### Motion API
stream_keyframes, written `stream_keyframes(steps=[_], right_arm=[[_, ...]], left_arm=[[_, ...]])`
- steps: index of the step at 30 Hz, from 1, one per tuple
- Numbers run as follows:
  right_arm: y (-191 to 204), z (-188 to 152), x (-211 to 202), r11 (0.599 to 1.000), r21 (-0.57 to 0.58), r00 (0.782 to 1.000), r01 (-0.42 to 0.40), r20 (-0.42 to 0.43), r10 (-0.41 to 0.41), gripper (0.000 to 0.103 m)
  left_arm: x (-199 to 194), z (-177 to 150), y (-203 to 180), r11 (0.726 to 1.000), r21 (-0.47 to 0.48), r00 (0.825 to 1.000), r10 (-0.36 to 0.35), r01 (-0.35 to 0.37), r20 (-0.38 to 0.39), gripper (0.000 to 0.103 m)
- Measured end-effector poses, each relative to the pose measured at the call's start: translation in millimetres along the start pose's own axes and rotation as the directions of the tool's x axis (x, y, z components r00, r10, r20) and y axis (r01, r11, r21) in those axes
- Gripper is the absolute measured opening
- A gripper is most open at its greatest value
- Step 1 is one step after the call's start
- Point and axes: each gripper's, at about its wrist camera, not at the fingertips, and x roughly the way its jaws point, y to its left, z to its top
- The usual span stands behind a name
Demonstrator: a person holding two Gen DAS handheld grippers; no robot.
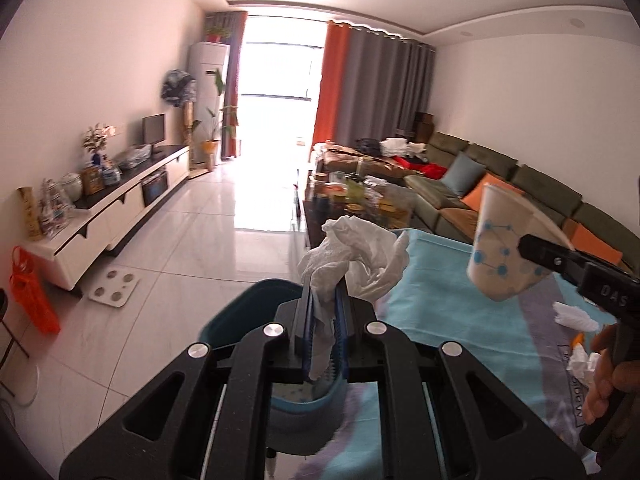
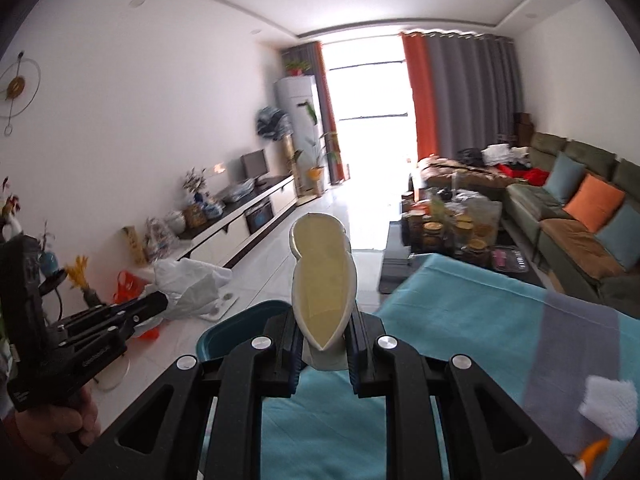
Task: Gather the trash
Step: 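Carry the tissue and paper cup over the teal bin, then open both grippers to drop tissue and cup into the bin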
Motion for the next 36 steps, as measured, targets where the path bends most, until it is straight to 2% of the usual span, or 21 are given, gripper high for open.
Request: stream_keyframes(steps=[6,12,21,30,36], right_arm=[[21,2,46,0.998,-0.031,0.994,-0.055,-0.092,0.052,0.017],[41,-4,94,0.995,-0.034,0.979,-0.09,-0.188,0.082,0.017],[63,-14,148,0.994,-0.055,0.946,-0.091,-0.318,0.069,0.017],[77,-26,190,0.993,-0.069,0.891,-0.098,-0.45,0.057,0.017],[78,-31,212,0.992,-0.093,0.866,-0.088,-0.498,0.03,0.02]], left_arm=[[-1,-5,32,0.999,-0.019,0.999,0.05,-0.051,-0.021,0.01],[20,-14,50,0.996,-0.026,0.995,0.078,-0.08,-0.063,0.01],[86,-31,49,0.993,-0.032,0.982,0.109,-0.116,-0.155,0.01],[159,-58,45,0.989,-0.011,0.958,0.14,-0.147,-0.249,0.01],[193,-74,42,0.988,0.009,0.944,0.152,-0.156,-0.292,0.011]])
